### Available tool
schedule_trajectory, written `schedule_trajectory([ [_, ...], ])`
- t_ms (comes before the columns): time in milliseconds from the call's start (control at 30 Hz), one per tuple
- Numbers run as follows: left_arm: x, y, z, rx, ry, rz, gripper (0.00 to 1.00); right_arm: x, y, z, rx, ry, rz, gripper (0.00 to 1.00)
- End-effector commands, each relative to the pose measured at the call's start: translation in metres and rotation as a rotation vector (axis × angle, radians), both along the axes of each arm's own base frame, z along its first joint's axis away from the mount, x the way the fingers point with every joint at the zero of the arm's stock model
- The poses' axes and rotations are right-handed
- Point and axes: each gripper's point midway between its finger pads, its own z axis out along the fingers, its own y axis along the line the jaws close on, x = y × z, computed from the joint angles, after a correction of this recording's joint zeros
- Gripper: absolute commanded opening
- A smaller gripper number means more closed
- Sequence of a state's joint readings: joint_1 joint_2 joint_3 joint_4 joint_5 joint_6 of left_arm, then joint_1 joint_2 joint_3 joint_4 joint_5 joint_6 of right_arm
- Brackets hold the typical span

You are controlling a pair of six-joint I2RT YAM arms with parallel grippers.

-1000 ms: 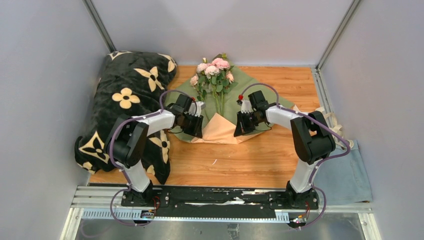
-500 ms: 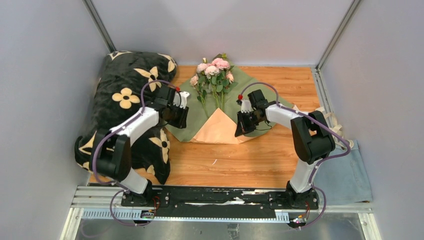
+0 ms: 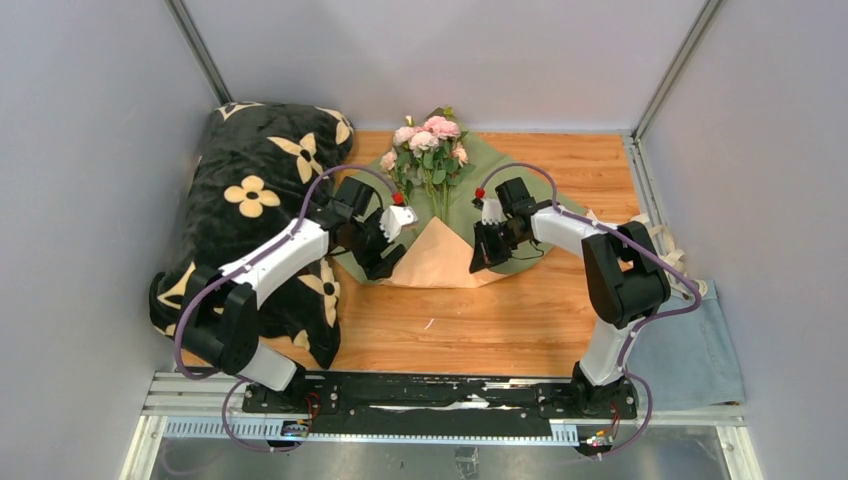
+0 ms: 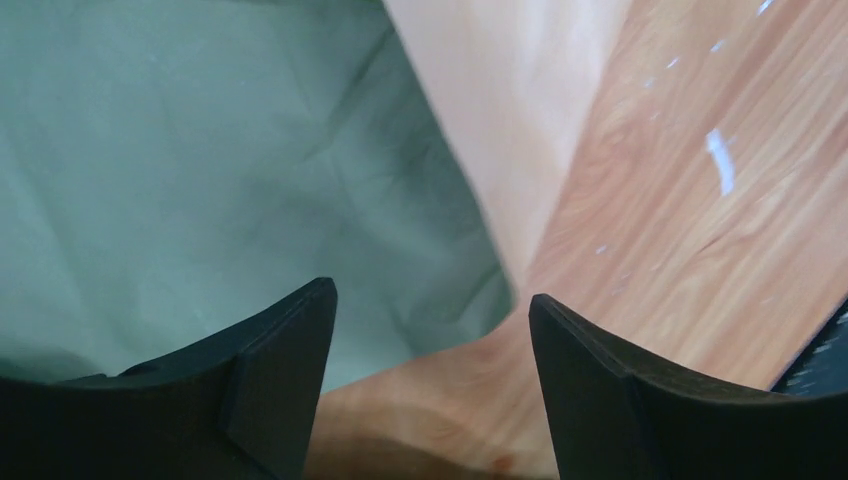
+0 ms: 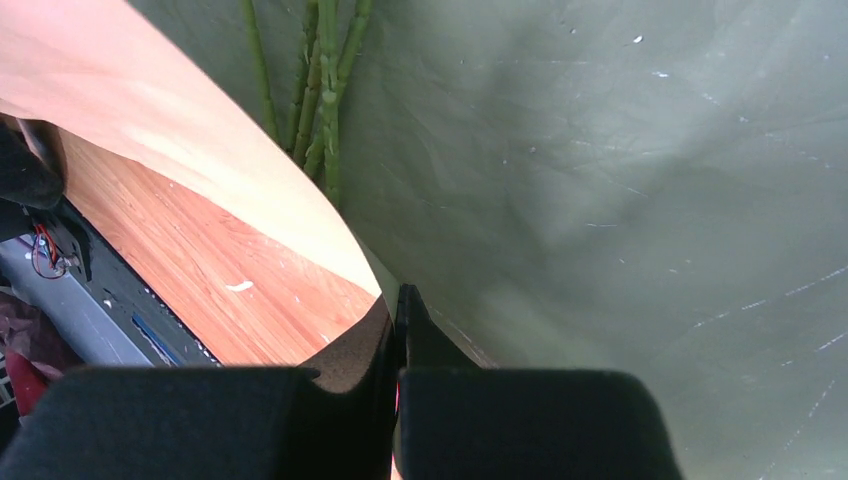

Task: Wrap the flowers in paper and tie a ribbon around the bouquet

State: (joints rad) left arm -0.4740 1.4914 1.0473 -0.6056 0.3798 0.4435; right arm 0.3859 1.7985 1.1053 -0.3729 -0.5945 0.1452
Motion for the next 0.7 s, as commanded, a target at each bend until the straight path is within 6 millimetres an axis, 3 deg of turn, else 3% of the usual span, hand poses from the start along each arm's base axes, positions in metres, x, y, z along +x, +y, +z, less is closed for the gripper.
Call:
schedule_trajectory([
  [0, -0.009, 0.028, -0.026, 0.092, -0.076, -0.242, 0.78, -0.001, 0.001, 0.001, 0.002, 0.019, 0.024, 0.00],
  [100, -0.007, 0.029, -0.045, 0.086, -0.117, -0.242, 0.79, 0.000, 0.002, 0.000, 0.002, 0.021, 0.026, 0.00],
  [367, -0.011, 0.020, -0.054, 0.035, -0.128, -0.287, 0.67, -0.001, 0.001, 0.001, -0.003, 0.016, 0.028, 0.00],
  [467, -0.003, 0.021, -0.058, 0.047, -0.148, -0.249, 0.43, 0.000, 0.000, 0.000, -0.004, 0.018, 0.031, 0.00],
  [600, -0.012, 0.021, -0.062, 0.046, -0.100, -0.278, 0.06, -0.001, -0.002, 0.001, -0.009, 0.016, 0.040, 0.00],
  [633, -0.014, 0.023, -0.063, 0.052, -0.091, -0.282, 0.00, -0.001, -0.003, 0.001, -0.013, 0.016, 0.041, 0.00],
  [667, -0.017, 0.026, -0.064, 0.067, -0.076, -0.285, 0.00, 0.000, -0.005, 0.002, -0.017, 0.014, 0.040, 0.00],
])
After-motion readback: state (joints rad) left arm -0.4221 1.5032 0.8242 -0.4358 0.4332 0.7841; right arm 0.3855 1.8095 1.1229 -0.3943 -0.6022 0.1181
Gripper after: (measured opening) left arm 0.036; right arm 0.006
